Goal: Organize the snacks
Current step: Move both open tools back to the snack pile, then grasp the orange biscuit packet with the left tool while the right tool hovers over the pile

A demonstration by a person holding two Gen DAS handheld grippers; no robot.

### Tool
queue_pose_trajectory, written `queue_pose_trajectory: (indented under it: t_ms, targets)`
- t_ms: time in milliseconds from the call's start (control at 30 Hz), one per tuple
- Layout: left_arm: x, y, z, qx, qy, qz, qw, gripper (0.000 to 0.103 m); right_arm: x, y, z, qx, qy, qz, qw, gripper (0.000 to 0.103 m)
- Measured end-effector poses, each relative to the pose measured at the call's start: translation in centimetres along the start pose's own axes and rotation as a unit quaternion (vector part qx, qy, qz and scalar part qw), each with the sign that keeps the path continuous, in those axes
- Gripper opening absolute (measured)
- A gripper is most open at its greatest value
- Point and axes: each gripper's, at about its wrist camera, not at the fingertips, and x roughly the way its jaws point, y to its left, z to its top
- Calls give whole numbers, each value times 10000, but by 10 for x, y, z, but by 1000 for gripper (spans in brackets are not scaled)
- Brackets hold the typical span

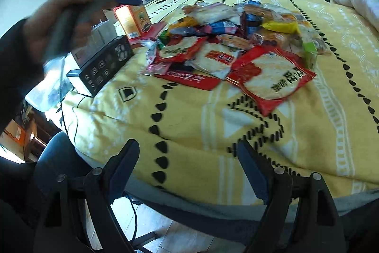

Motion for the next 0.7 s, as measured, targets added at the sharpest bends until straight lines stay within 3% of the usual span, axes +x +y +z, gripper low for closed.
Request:
queue_pose_trajectory:
  t_ms: [167, 367, 467, 567, 633, 700]
  targets:
    - [64, 16, 44, -237, 184, 440, 9986, 102, 19, -12, -10, -58, 267, -13, 9996, 87]
    - [127, 21, 54, 187, 739, 958, 9925, 103, 27, -30, -12, 365, 299, 119, 9988, 86]
    - [135, 28, 38, 21, 1004, 664, 9927, 96, 28, -32, -13, 412, 279, 138, 9987, 86]
    - [123, 3, 6, 608, 1312, 472, 9884, 96, 28, -33, -12, 469, 253, 141, 9985, 86]
    - [115, -19, -29, 1137, 1628, 329, 9795, 96, 28, -35, -11, 516, 246, 141, 9983, 86]
    - [104, -29, -60, 1261, 1802, 208, 9753, 95, 28, -35, -10, 585, 221, 152, 9979, 86]
